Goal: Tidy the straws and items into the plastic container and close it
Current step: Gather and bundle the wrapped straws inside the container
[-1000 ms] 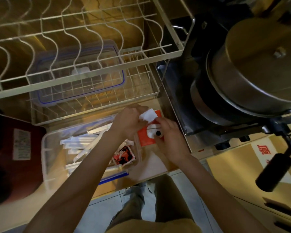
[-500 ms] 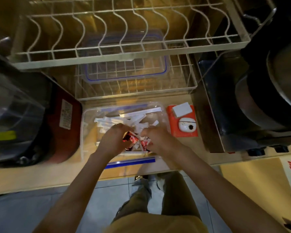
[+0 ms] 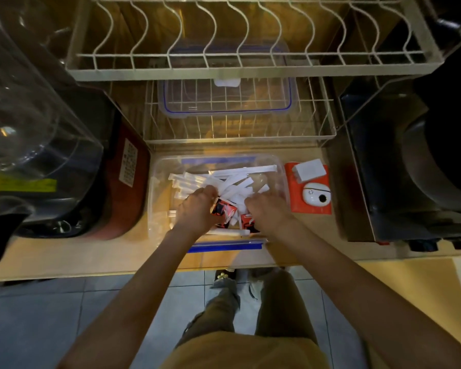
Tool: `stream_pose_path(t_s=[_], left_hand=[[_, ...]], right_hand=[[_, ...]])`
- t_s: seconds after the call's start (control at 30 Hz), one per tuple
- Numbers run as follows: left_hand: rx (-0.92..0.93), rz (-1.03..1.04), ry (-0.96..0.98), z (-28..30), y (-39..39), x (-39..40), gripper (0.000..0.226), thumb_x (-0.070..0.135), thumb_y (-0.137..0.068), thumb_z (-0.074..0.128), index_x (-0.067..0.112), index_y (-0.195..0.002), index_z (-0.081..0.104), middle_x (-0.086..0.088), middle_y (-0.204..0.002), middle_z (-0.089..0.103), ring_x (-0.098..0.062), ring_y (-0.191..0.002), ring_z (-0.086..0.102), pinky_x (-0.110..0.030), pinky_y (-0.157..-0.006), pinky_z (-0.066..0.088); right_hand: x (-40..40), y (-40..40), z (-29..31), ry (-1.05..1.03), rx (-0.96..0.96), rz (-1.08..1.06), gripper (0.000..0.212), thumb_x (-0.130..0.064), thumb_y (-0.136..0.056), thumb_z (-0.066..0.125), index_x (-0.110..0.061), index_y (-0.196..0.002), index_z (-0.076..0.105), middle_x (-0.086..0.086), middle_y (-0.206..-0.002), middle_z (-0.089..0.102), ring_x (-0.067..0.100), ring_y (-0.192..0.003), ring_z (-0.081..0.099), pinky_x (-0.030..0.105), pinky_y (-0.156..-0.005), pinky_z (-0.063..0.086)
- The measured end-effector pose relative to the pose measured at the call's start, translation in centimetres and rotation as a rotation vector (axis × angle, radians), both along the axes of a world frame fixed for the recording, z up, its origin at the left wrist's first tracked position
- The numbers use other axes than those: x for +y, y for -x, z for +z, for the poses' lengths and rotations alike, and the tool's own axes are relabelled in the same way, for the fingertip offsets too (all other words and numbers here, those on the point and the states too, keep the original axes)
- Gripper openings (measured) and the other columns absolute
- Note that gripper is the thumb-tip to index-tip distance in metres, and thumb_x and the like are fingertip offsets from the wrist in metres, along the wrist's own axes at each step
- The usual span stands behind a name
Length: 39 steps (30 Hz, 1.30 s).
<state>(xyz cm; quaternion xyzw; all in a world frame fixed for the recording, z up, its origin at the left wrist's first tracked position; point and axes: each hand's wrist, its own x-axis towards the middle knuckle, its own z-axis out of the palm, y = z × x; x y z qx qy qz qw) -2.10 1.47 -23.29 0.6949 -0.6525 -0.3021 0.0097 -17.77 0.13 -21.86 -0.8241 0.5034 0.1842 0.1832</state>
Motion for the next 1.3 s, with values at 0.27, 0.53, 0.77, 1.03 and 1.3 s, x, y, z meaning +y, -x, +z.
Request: stream_pose_path(t_s=[0.27,0.53,0.77,1.03,1.3], left_hand=[[0.088,0.020,0.030,0.5,0.0,0.1,0.032,0.017,-0.073,0.072,0.006,-0.100,0.058,-0.017,-0.102,0.062,-0.031,-0.091,0.058,-0.033,-0.069,0.041],[0.888,0.529,-0.276,2.4,-1.0,0.1,0.008,0.006,-0.081,0.064,0.010,-0.088,0.062,-0.007,-0.083,0.067,-0.023,-0.078,0.063,-0.031,-0.071,0.049],[1.187,0.709,-0.345,3.1,-0.4,0.9,0.024,0.019,-0.094,0.042,0.017,-0.095,0.066,-0.004,-0.088,0.073,-0.018,-0.085,0.068,-0.029,-0.075,0.053],[0.883,0.573,-0.081,2.2,-0.3,1.7,0.016,0.008,-0.087,0.057,0.017,-0.098,0.065,0.001,-0.079,0.067,0.000,-0.067,0.062,-0.015,-0.063,0.048],[0.519,0.406,0.133,1.5,-0.1,2.7,0.035,0.010,-0.089,0.055,0.009,-0.124,0.051,-0.017,-0.111,0.067,-0.030,-0.098,0.066,-0.036,-0.083,0.054]], right_hand=[[-0.5,1.0,2.1,0.052,-0.111,-0.016,0.025,0.001,-0.085,0.049,-0.010,-0.100,0.065,0.008,-0.108,0.064,0.025,-0.098,0.062,0.036,-0.077,0.050],[0.2,1.4,4.3,-0.260,-1.013,-0.665,0.008,-0.006,-0.075,0.074,-0.011,-0.081,0.070,-0.006,-0.073,0.067,0.004,-0.069,0.065,0.017,-0.068,0.052],[0.6,-0.3,1.9,-0.263,-1.134,-1.005,0.025,-0.004,-0.070,0.079,-0.020,-0.071,0.060,-0.010,-0.063,0.064,0.003,-0.064,0.062,0.014,-0.061,0.050],[0.6,-0.4,1.3,-0.369,-0.943,-0.920,0.005,-0.010,-0.085,0.064,-0.012,-0.086,0.059,0.000,-0.077,0.061,0.014,-0.070,0.061,0.025,-0.061,0.052],[1.6,-1.0,0.8,-0.201,-0.220,-0.596,0.018,-0.001,-0.092,0.044,0.001,-0.100,0.061,0.016,-0.110,0.061,0.026,-0.103,0.057,0.028,-0.081,0.044]])
